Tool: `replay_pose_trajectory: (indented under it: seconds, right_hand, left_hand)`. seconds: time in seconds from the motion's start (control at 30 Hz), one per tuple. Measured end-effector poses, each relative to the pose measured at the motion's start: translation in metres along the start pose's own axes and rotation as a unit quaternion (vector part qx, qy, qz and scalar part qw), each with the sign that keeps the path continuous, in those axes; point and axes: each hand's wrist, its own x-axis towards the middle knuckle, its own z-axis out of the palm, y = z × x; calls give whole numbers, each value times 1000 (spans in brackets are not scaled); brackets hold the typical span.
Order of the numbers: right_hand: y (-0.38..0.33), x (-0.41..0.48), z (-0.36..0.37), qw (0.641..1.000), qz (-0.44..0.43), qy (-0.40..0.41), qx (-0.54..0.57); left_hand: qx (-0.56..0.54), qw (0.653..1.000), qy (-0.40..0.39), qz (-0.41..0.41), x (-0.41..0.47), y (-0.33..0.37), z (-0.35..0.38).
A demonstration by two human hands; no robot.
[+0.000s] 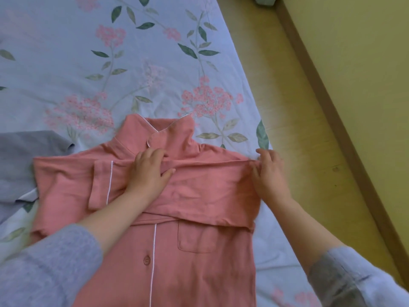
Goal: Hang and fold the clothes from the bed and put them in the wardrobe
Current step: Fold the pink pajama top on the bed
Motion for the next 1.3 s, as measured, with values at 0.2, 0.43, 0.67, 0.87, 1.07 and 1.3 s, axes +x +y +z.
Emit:
replay_pose_trajectory:
  seconds: [0.2, 0.43, 0.67, 0.87, 1.07, 1.3]
  right_hand:
    - [-21, -61, 18, 999, -6, 22, 29]
    - [-45, -94, 43, 992, 3, -114, -56]
    - [-47, -100, 51, 973, -29, -171, -154]
    - [-69, -112, 61, 968, -98, -158, -172]
    - [-62, -114, 61, 957, -32, -134, -255]
    - [-36, -123, 60, 970, -53, -140, -193]
  left_hand:
    - [50, 987, 15, -149, -42, -44, -15]
    - [-111, 935, 9, -338, -45, -69, -45]
    - [-192, 932, 57, -302, -64, -79, -50]
    - [-118, 936, 57, -326, -96, -115, -66]
    - [-117, 932, 60, -339, -91, -125, -64]
    - [50, 984, 52, -164, -95, -95, -52]
